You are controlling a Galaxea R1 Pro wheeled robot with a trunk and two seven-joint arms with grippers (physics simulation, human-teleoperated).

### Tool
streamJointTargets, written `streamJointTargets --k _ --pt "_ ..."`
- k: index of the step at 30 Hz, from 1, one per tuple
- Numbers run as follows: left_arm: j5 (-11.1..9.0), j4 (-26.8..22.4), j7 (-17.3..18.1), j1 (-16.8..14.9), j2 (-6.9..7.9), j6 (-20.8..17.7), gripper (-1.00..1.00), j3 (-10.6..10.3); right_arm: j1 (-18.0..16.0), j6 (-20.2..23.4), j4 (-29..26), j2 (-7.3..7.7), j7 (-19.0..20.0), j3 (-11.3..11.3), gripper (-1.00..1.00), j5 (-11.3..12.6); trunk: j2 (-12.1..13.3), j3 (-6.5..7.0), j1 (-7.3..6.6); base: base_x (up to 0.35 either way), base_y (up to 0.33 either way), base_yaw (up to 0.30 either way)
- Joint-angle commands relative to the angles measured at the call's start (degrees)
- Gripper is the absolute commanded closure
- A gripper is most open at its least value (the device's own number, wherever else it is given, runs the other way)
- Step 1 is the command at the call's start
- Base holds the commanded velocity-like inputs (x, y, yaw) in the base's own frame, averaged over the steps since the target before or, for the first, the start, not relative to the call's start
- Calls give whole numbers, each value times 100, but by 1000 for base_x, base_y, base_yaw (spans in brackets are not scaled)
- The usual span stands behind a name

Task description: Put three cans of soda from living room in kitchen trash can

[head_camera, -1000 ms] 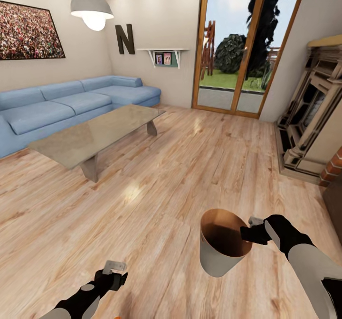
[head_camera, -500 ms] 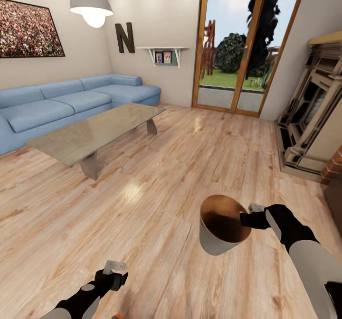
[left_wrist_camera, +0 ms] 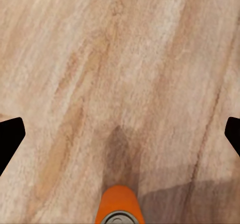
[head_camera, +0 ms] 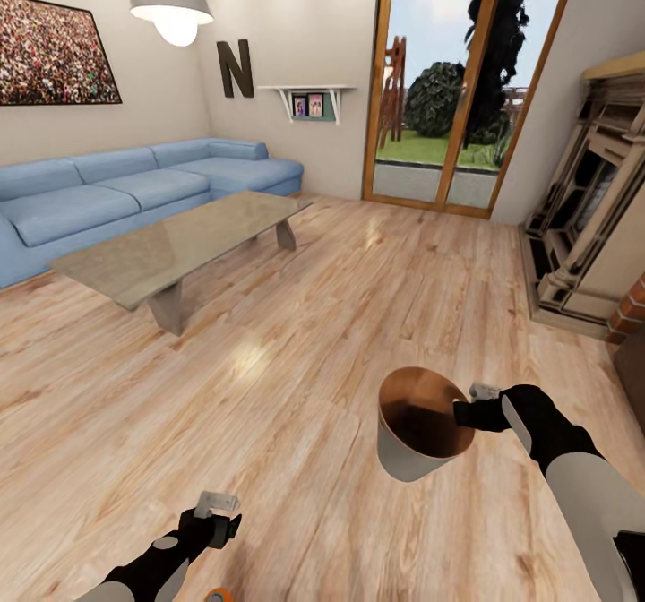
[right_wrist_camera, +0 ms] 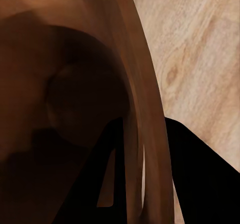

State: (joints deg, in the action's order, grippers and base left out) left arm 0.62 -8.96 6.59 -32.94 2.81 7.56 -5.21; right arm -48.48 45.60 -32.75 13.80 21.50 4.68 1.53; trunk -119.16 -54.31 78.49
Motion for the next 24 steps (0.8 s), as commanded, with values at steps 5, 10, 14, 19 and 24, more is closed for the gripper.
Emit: streamJointTargets --k 5,10,14,19,24 --pt "0 0 0 3 1 0 -100 -27 -3 19 -4 -6 -32 0 100 87 -202 -89 110 0 0 0" --pt "0 0 0 1 0 0 -100 -66 -3 19 -3 -8 -32 -21 100 85 -403 -179 220 0 0 0" --pt "1 0 0 2 0 0 -100 -73 -3 19 -3 -8 -32 -25 100 85 -563 -251 308 0 0 0" --pt "3 0 0 0 0 0 -100 -76 -3 19 -3 -15 -32 -28 100 85 -764 -341 417 0 0 0" --pt "1 0 0 -1 0 0 -100 -77 -3 19 -3 -17 -32 -31 100 85 -964 -431 527 0 0 0"
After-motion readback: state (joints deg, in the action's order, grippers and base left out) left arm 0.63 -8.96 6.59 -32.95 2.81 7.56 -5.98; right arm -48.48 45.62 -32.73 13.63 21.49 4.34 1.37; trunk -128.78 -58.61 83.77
